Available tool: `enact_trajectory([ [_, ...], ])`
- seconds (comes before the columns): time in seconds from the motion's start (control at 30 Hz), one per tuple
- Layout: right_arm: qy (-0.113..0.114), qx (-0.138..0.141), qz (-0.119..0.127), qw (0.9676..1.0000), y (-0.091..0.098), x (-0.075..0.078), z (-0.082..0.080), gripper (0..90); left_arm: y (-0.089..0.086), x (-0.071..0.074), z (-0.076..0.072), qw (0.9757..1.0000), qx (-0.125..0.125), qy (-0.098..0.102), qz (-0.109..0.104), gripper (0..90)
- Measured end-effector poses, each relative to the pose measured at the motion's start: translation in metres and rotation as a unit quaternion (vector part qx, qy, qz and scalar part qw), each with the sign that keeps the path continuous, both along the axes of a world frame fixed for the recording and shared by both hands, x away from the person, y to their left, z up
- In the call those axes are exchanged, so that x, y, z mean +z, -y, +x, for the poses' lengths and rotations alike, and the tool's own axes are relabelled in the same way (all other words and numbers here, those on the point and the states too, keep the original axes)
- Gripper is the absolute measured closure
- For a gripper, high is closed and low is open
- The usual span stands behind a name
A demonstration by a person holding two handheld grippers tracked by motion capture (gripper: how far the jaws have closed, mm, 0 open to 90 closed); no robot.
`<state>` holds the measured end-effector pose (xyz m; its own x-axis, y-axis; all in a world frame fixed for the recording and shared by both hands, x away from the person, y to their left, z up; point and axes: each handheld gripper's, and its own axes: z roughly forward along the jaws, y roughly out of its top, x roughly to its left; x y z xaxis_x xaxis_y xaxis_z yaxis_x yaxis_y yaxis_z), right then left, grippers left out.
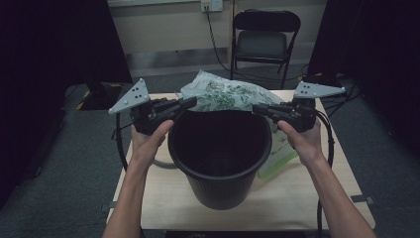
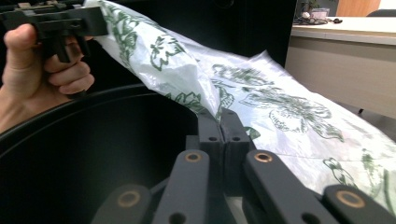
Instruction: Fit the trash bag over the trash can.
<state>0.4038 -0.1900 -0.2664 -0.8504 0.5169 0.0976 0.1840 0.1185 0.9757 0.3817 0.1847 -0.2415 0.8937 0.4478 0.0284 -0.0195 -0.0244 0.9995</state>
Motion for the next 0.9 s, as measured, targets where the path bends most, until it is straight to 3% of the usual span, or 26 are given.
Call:
enact_trajectory([
  [0.07,-0.009,-0.016,-0.002,0.9998,0.001,0.0,0.0,68.1,0.001,-0.001,-0.001,1.0,0.006,0.002,0.007,90.0],
  [0.17,-0.009,-0.017,-0.004,0.9998,0.003,0.0,-0.001,60.6,0.001,-0.004,0.001,0.9999,0.009,-0.004,0.008,90.0],
  [0.27,-0.005,-0.011,0.002,0.9999,0.006,0.004,-0.003,60.4,-0.002,-0.012,0.005,0.9998,0.014,-0.014,0.011,90.0],
  [0.47,0.007,-0.004,0.023,0.9997,0.005,0.014,-0.001,72.6,-0.002,-0.019,0.002,0.9995,0.007,-0.016,0.026,90.0],
  [0.57,0.006,-0.009,0.033,0.9994,-0.002,0.017,0.006,70.5,0.0,-0.023,0.0,0.9992,0.002,-0.019,0.034,90.0],
  [0.73,-0.022,-0.022,0.005,0.9995,-0.011,0.01,0.022,60.9,-0.002,-0.028,0.0,0.9992,-0.003,-0.023,0.033,90.0],
  [0.77,-0.044,-0.024,-0.017,0.9986,-0.013,0.003,0.03,57.1,-0.004,-0.03,-0.002,0.9992,-0.002,-0.023,0.034,90.0],
  [0.9,-0.077,-0.025,-0.025,0.9964,-0.012,-0.009,0.042,53.0,-0.003,-0.034,-0.003,0.9989,-0.007,-0.027,0.037,90.0],
])
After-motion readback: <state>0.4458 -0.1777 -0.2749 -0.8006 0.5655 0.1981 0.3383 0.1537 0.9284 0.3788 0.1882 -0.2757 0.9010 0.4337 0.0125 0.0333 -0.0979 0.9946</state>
